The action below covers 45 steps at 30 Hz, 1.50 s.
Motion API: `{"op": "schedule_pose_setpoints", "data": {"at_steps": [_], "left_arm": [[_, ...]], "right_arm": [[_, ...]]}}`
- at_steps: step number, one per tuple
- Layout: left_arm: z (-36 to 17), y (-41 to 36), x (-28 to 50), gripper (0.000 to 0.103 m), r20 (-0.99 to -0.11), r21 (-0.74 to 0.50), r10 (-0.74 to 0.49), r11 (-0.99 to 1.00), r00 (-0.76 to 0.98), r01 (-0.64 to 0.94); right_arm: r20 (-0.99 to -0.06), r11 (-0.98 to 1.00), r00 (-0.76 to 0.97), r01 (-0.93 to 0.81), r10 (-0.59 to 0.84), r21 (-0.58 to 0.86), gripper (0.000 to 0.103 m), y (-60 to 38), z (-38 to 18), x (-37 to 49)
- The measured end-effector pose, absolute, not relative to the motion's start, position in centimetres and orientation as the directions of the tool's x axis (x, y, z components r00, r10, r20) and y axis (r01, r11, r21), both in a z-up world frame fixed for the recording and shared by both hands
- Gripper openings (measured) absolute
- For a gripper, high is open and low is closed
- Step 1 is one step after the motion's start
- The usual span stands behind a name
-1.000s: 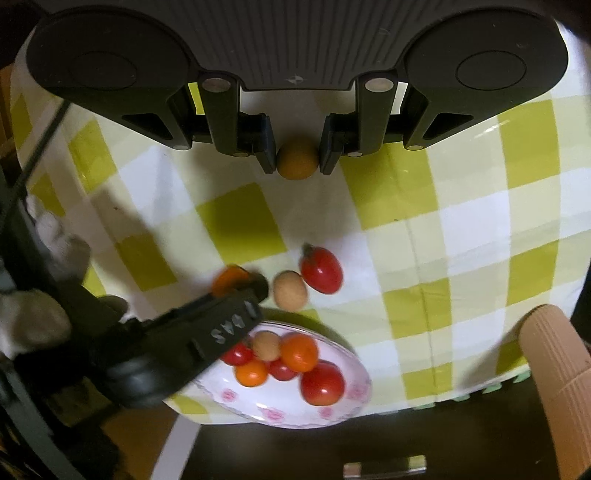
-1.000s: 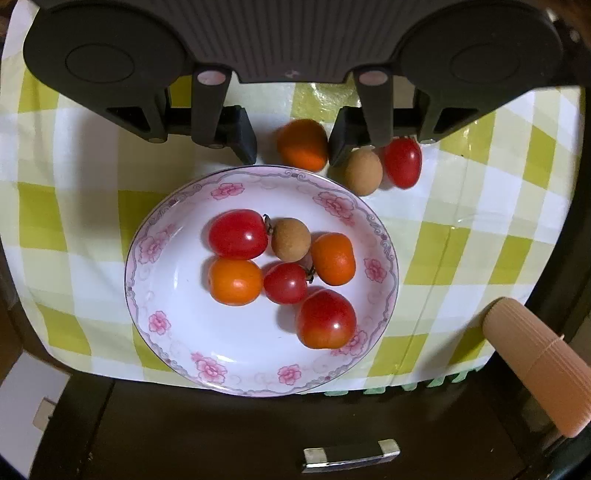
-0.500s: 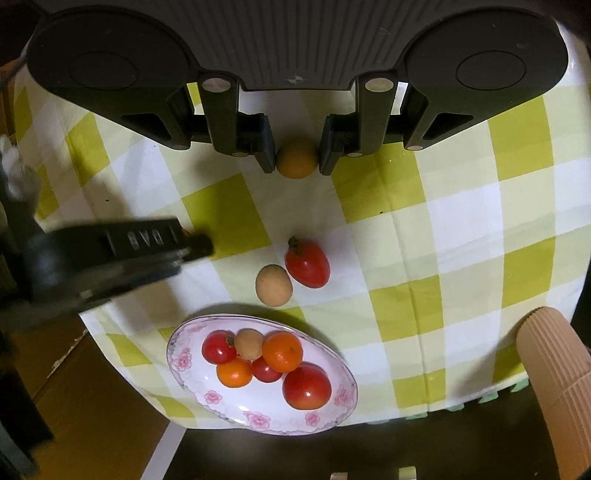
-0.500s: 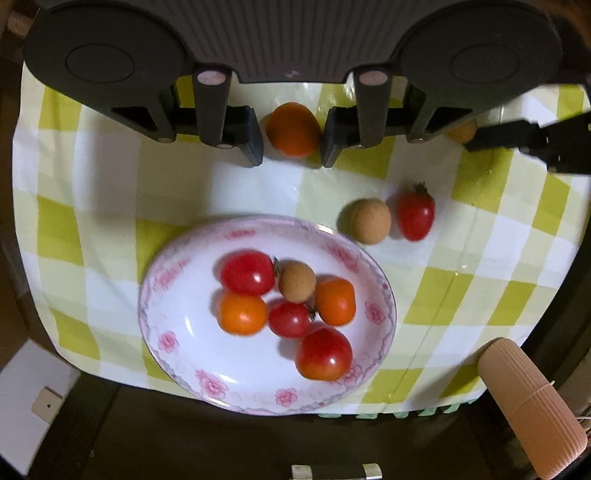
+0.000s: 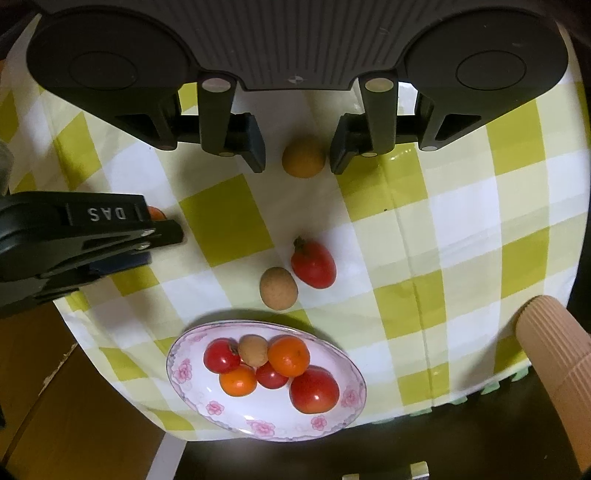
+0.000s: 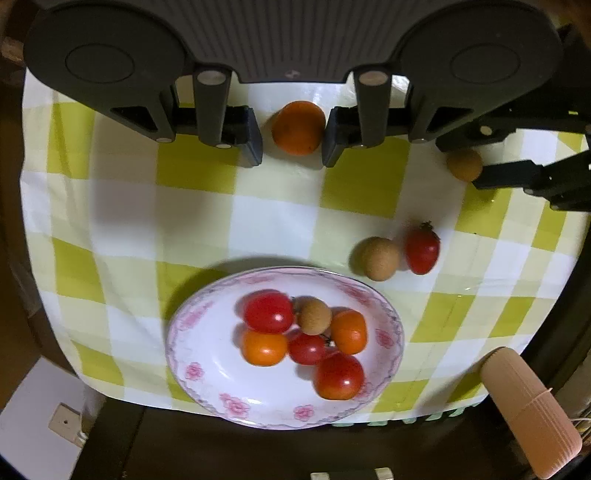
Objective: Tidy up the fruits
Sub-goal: 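Close left gripper on orange-brown fruit while right gripper closes on the tangerine, then lift both held fruits off the cloth and carry them over the plate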
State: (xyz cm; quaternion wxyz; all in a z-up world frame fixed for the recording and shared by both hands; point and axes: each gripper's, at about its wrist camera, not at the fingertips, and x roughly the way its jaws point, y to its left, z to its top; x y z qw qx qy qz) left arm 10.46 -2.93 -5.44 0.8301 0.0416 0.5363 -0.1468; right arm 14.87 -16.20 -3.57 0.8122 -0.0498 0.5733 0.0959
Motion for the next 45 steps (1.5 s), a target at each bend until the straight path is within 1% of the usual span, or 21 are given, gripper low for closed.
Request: {"op": "schedule_pose_setpoints", "data": {"at_steps": [6, 10, 13, 17, 18, 19, 20, 23, 32, 38, 45], "left_arm": [[-5.4, -3.0, 10.5, 0.047, -0.901, -0.076, -0.186, 0.957, 0.391, 0.280], [-5.5, -3.1, 10.6, 0.047, -0.904, -0.071, -0.179, 0.958, 0.387, 0.278], [-5.5, -3.2, 10.5, 0.047, -0.905, -0.056, -0.169, 0.957, 0.391, 0.284], [-5.6, -3.3, 10.6, 0.046, -0.905, -0.048, -0.160, 0.959, 0.394, 0.280], [-5.6, -3.4, 10.6, 0.041, -0.905, -0.037, -0.152, 0.959, 0.398, 0.282], [-5.6, -3.5, 10.5, 0.035, -0.904, -0.020, -0.140, 0.958, 0.404, 0.287], [-5.6, -3.5, 10.4, 0.033, -0.902, -0.006, -0.131, 0.957, 0.411, 0.291], [-5.7, -3.6, 10.2, 0.033, -0.900, 0.007, -0.122, 0.956, 0.418, 0.293], [-4.4, -4.1, 10.2, 0.033, -0.889, 0.043, -0.107, 0.948, 0.446, 0.314], [-2.6, -5.0, 11.0, 0.033, -0.870, 0.062, -0.108, 0.944, 0.481, 0.325], [0.1, -6.5, 13.7, 0.033, -0.838, 0.084, -0.116, 0.938, 0.534, 0.336]], "right_arm": [[-0.942, 0.980, 0.322, -0.196, 0.090, 0.027, 0.034, -17.0, -3.3, 14.4], [-0.939, 0.981, 0.331, -0.193, 0.097, 0.034, 0.042, -17.2, -3.0, 14.1], [-0.940, 0.980, 0.328, -0.198, 0.093, 0.027, 0.042, -17.2, -3.1, 14.1], [-0.939, 0.977, 0.332, -0.213, 0.087, 0.015, 0.041, -17.1, -3.2, 13.9], [-0.938, 0.976, 0.334, -0.215, 0.093, 0.020, 0.041, -17.2, -3.2, 13.9], [-0.936, 0.975, 0.339, -0.221, 0.100, 0.024, 0.037, -17.1, -3.1, 13.8], [-0.934, 0.973, 0.343, -0.228, 0.098, 0.019, 0.029, -17.0, -3.2, 13.7], [-0.928, 0.967, 0.366, -0.253, 0.074, -0.023, 0.029, -16.4, -3.1, 13.3], [-0.907, 0.967, 0.414, -0.251, 0.075, -0.035, 0.029, -16.7, -1.9, 13.0], [-0.885, 0.968, 0.459, -0.247, 0.076, -0.045, 0.029, -16.8, -0.3, 13.5], [-0.858, 0.973, 0.507, -0.229, 0.083, -0.041, 0.029, -17.1, 1.6, 15.4]]}}
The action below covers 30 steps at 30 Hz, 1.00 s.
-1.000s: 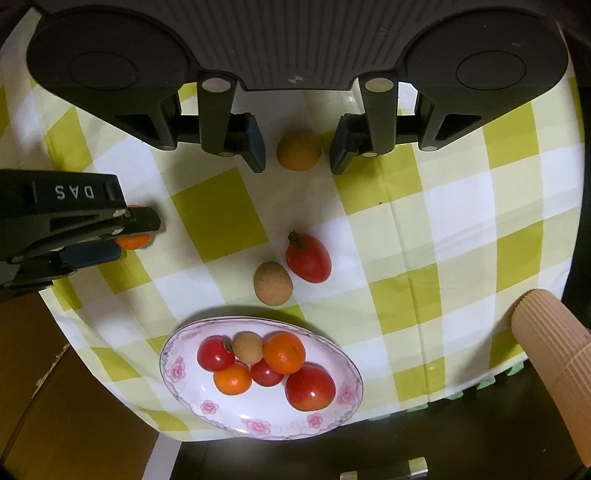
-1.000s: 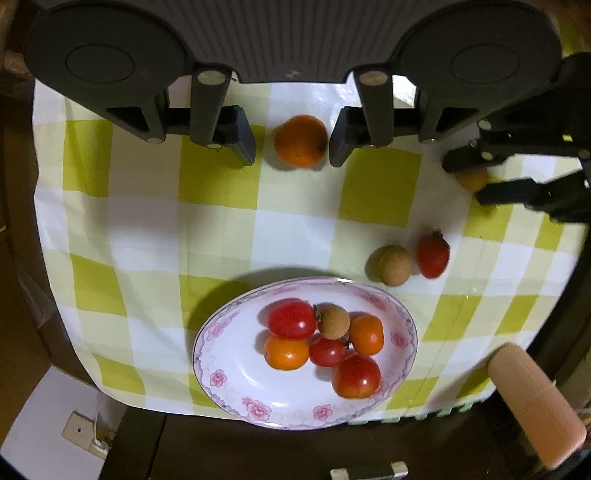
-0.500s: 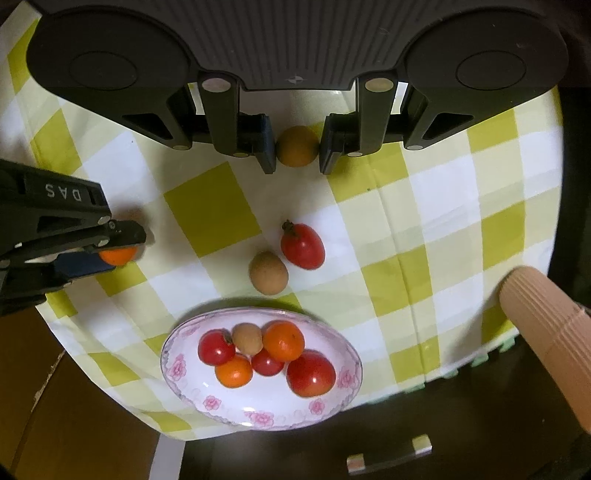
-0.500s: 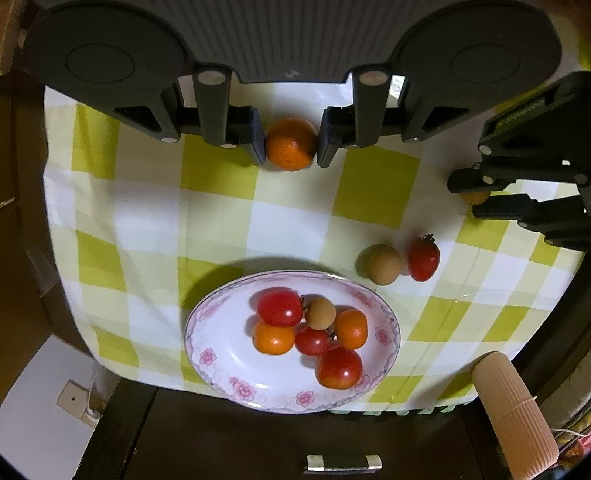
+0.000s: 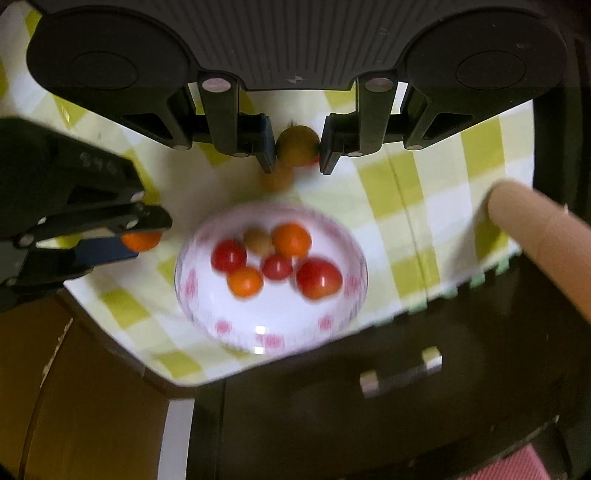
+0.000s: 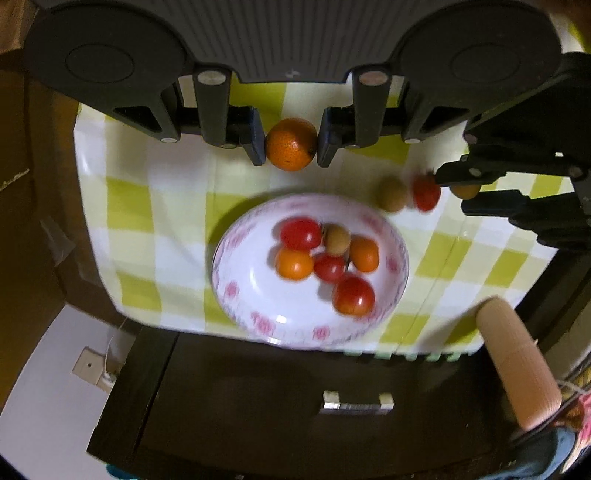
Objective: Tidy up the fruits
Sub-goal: 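Lift both held fruits off the cloth and carry them over the plate, then open both grippers to release the orange-brown fruit and tangerine into the plate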
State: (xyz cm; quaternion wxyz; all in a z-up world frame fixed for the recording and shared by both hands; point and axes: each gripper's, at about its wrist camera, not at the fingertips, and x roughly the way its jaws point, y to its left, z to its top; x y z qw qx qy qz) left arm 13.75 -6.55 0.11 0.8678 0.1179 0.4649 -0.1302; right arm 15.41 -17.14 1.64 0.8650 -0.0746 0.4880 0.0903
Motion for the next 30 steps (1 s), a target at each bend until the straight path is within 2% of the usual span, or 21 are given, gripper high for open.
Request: {"op": "schedule_pose_setpoints", "data": {"at_steps": [6, 18, 30], "left_arm": [[1.8, -8.4, 16.7, 0.033, -0.811, 0.111, -0.116, 0.932, 0.573, 0.346], [0.5, -9.9, 22.3, 0.033, -0.806, 0.137, -0.097, 0.929, 0.584, 0.343], [-0.6, -9.2, 25.3, 0.036, -0.812, 0.050, -0.148, 0.947, 0.565, 0.319]], "right_arm": [[-0.842, 0.977, 0.535, -0.207, 0.072, -0.047, 0.029, -17.9, 2.8, 18.1], [-0.831, 0.986, 0.555, -0.159, 0.042, -0.056, 0.029, -19.4, 1.3, 23.9], [-0.823, 0.990, 0.557, -0.132, 0.112, 0.046, 0.030, -20.5, -0.2, 26.9]]}}
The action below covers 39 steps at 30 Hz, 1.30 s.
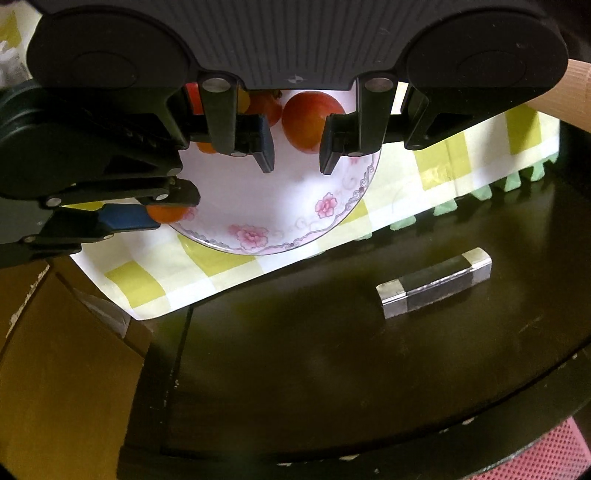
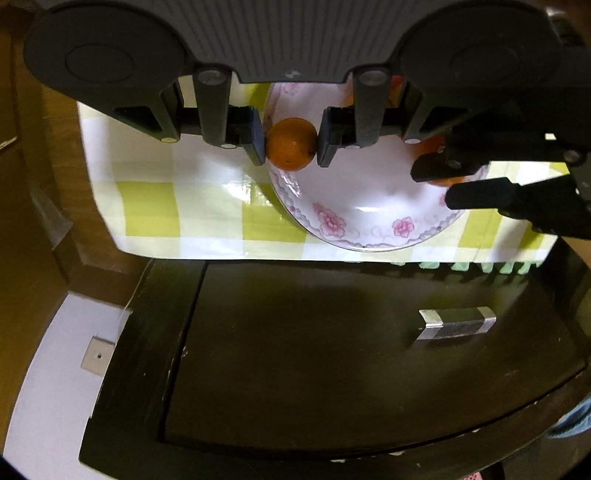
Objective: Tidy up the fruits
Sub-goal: 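Open both grippers to release the orange-brown fruit and tangerine into the plate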
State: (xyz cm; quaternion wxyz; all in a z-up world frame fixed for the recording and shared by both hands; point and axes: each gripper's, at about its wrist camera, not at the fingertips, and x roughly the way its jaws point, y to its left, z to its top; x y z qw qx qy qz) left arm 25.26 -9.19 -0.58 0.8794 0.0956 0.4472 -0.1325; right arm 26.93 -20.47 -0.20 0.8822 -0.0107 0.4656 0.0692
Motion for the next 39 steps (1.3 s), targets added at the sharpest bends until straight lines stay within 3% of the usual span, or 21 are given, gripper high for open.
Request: {"op": "schedule_pose_setpoints", "data": {"at_steps": [12, 21, 39], "left_arm": [[-1.1, -8.1, 25.7, 0.034, -0.819, 0.012, -0.157, 0.957, 0.553, 0.291], [-1.0, -7.5, 25.6, 0.047, -0.821, 0.001, -0.151, 0.964, 0.551, 0.266], [1.0, -6.8, 23.1, 0.049, -0.799, 0.010, -0.153, 0.964, 0.581, 0.267]], "right_arm": [[-0.827, 0.988, 0.546, -0.140, 0.136, 0.071, 0.030, -19.5, -1.0, 27.8], [-0.829, 0.989, 0.543, -0.127, 0.133, 0.075, 0.033, -19.6, -1.0, 27.6], [-0.818, 0.992, 0.563, -0.109, 0.120, 0.070, 0.036, -18.9, 1.3, 26.0]]}}
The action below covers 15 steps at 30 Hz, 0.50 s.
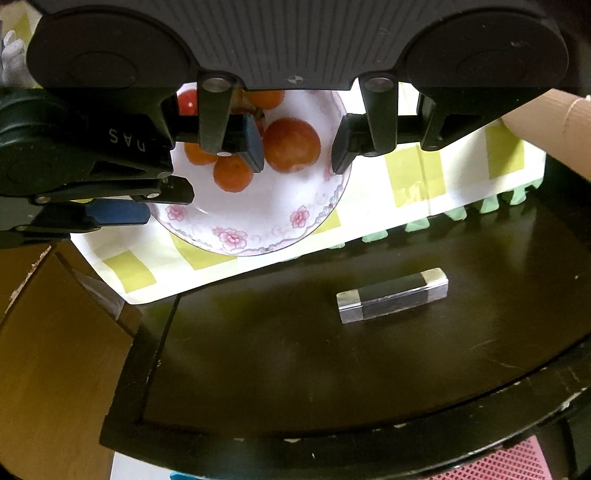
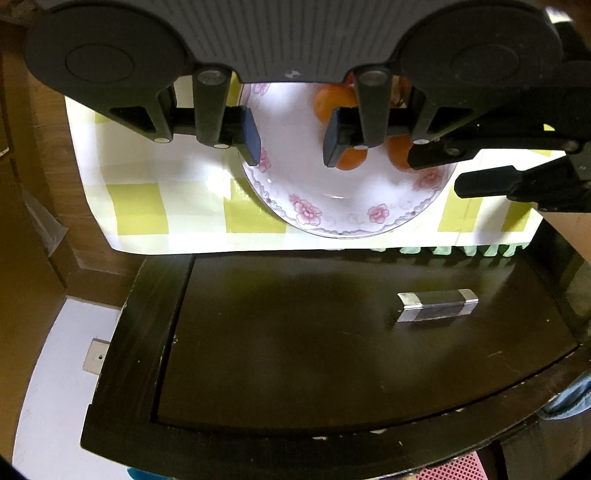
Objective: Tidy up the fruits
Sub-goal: 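Open both grippers to release the orange-brown fruit and tangerine into the plate, then withdraw both tools and bring the left gripper to the red tomato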
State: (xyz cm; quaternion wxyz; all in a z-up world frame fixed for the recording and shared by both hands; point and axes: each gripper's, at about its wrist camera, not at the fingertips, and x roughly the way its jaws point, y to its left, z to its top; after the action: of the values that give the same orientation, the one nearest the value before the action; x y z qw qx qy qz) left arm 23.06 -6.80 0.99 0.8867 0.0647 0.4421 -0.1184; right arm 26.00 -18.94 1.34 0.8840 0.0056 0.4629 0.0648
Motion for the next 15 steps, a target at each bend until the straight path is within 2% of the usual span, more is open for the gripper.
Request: {"op": "schedule_pose_setpoints", "data": {"at_steps": [15], "left_arm": [[1.2, -4.1, 18.6, 0.049, -0.808, -0.037, -0.188, 0.962, 0.558, 0.270]], "right_arm": [[-0.827, 0.989, 0.547, -0.125, 0.131, 0.073, 0.036, -16.7, 2.2, 20.9]]}}
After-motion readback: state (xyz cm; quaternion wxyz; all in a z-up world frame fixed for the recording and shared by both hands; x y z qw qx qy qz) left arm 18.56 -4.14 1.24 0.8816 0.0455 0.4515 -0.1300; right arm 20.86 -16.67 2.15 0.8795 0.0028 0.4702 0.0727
